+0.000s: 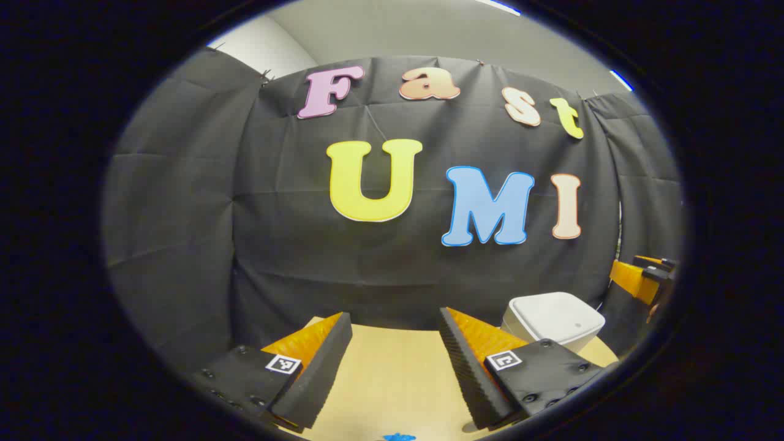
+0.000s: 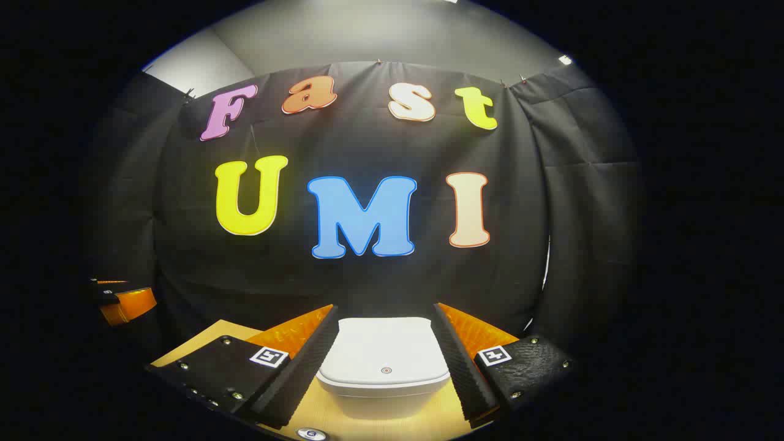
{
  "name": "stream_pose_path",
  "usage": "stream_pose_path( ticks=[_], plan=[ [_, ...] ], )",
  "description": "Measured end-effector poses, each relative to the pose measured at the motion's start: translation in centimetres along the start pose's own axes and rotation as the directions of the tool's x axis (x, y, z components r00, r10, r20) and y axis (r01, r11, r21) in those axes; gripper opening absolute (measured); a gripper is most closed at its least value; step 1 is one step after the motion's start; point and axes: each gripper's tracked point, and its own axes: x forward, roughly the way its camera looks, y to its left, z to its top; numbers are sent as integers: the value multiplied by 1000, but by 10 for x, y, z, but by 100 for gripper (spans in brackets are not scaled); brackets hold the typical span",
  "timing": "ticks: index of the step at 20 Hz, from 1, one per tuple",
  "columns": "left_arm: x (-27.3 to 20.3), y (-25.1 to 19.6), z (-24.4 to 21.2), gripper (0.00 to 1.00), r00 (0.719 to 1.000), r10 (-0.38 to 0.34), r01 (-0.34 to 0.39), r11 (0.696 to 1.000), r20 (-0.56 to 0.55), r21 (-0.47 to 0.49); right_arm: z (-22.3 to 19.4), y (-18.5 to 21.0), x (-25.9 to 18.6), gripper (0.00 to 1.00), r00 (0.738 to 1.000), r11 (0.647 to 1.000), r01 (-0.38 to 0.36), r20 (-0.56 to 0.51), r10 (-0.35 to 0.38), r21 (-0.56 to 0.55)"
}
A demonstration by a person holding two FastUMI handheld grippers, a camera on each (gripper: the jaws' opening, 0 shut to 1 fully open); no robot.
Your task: Press the lid of the desktop garbage bin to open it, pick up the crumpled paper on the desktop and throw it into the bin, then pick up the pop can on the desktop and drop it into the bin, and finally close the garbage bin lid.
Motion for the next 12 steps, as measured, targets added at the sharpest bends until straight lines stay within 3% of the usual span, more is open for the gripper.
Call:
stream_pose_path(
  ticks=[12],
  plan=[
    [11,-25,7,95,999,-40,40,999,-2,34,-7,9,20,97,999,999,-27,-24,28,24]
  ],
)
